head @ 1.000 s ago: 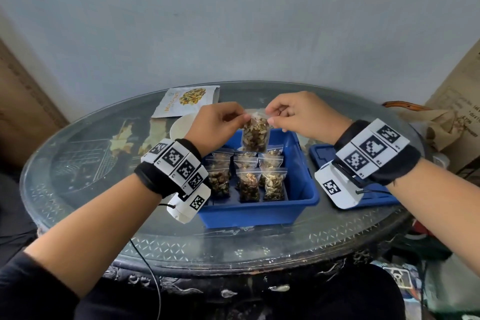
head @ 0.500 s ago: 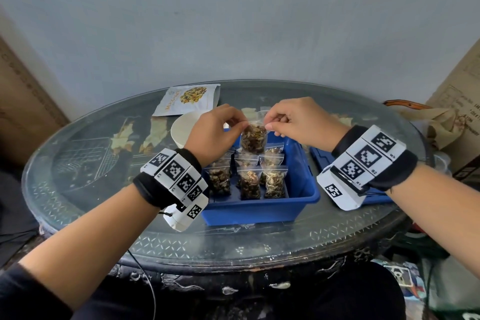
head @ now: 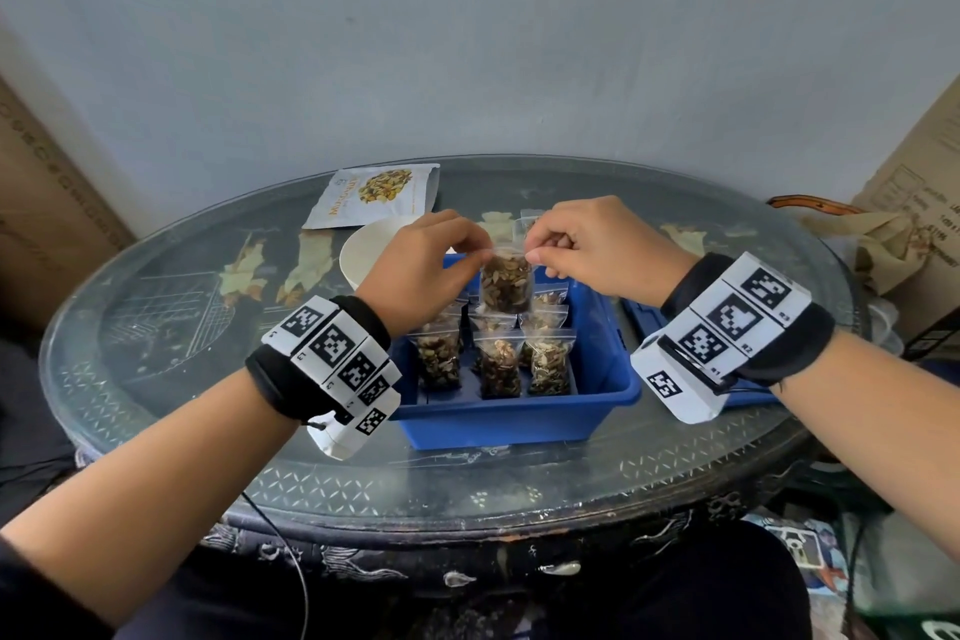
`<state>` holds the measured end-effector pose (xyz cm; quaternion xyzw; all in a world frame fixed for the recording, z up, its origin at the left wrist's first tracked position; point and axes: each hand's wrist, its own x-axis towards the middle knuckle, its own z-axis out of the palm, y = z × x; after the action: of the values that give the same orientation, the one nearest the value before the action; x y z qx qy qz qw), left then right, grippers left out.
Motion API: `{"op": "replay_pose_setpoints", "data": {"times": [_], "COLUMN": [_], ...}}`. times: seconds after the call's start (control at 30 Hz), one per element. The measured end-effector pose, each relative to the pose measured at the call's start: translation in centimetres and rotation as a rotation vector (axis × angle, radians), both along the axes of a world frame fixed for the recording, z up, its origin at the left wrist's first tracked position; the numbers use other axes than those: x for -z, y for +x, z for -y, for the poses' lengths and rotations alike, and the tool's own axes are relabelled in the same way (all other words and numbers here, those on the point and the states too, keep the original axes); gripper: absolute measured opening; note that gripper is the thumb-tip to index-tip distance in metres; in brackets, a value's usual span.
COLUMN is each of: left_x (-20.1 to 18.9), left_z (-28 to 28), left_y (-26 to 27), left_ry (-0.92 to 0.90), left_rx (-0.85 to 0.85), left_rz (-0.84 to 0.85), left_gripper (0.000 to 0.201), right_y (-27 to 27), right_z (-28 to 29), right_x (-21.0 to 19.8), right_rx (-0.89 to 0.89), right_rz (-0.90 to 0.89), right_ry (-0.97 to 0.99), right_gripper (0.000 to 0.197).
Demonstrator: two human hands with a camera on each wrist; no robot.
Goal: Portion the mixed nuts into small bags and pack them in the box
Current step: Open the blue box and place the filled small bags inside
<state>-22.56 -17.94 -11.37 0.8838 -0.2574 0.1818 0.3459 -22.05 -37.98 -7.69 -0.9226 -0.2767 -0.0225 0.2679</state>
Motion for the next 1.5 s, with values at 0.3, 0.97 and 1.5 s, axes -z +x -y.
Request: {"op": "replay_pose_setpoints", "data": {"times": [0.3,0.97,1.5], "left_x": [0.4,1.5,1.6], "left_z": [-0.7,-0.6,-1.2], "left_y": [0.1,-0.1,-0.3], "left_ry": [0.017,0.188,0.081], "left_rx": [0.059,0.115,0.218], "left_rz": [0.037,0.111,0.054], "left_gripper": [0.009,0.032,0.036], "right_y": [-0.1,-0.5,-0.6], "right_z": [0.0,-0.9,-1.3], "right_x": [0.6,1.8,2.6], "right_rx": [-0.029,-0.119,-0.166], "right_rz": [-0.050,0.007,0.112], "right_ry": [0.035,-0.020,-0.022], "right_gripper": [0.009,0.010,0.014]}}
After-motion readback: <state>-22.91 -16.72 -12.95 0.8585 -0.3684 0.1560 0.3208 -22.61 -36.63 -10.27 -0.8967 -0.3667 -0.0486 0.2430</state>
